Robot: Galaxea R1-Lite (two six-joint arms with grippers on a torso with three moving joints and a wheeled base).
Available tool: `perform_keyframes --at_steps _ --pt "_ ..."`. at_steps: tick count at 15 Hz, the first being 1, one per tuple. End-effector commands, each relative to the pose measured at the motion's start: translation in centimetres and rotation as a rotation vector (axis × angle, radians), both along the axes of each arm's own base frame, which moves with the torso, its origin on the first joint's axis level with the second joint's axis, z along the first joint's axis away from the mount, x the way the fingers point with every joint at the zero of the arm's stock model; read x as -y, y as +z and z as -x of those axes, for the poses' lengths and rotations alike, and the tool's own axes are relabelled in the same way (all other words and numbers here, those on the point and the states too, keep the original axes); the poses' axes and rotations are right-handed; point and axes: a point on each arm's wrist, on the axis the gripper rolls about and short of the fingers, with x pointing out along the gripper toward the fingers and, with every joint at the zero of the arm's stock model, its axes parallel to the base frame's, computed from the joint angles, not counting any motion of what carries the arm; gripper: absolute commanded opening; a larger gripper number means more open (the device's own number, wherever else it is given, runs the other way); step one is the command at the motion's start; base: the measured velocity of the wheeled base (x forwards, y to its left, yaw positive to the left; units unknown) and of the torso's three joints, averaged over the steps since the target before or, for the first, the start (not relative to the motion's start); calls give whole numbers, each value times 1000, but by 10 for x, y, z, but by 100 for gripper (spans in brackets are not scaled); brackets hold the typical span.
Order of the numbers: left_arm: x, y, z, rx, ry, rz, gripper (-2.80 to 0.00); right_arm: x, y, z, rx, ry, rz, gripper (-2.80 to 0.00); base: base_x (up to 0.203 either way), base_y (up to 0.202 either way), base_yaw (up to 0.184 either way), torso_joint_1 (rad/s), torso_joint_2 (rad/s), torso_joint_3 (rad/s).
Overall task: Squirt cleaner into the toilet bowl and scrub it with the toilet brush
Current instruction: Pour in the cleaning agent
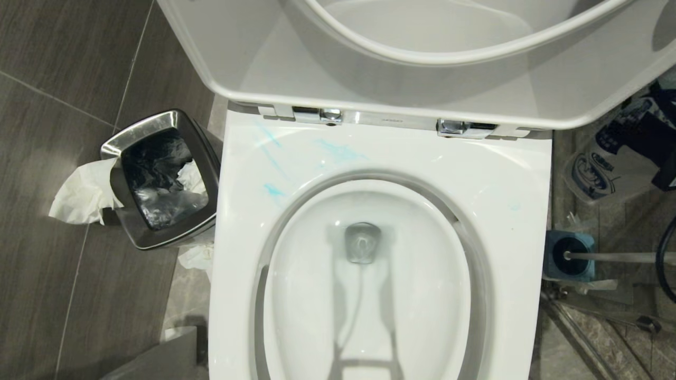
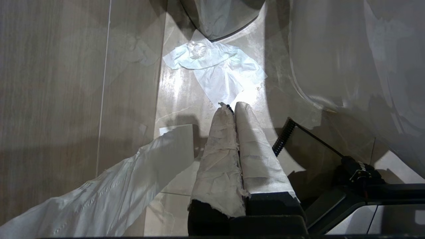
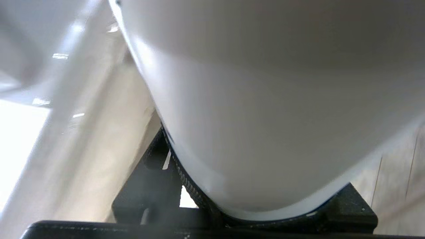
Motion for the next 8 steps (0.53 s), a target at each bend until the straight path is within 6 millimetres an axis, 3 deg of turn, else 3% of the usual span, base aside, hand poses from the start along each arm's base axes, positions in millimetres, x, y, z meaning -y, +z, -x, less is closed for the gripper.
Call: perform_keyframes --at_steps 1,8 --pt "0 0 0 -1 1 1 -280 -4 12 42 36 -13 -14 -280 0 0 0 0 0 0" --pt "0 0 0 -1 1 1 -280 -6 4 83 71 -116 -40 -280 0 0 0 0 0 0"
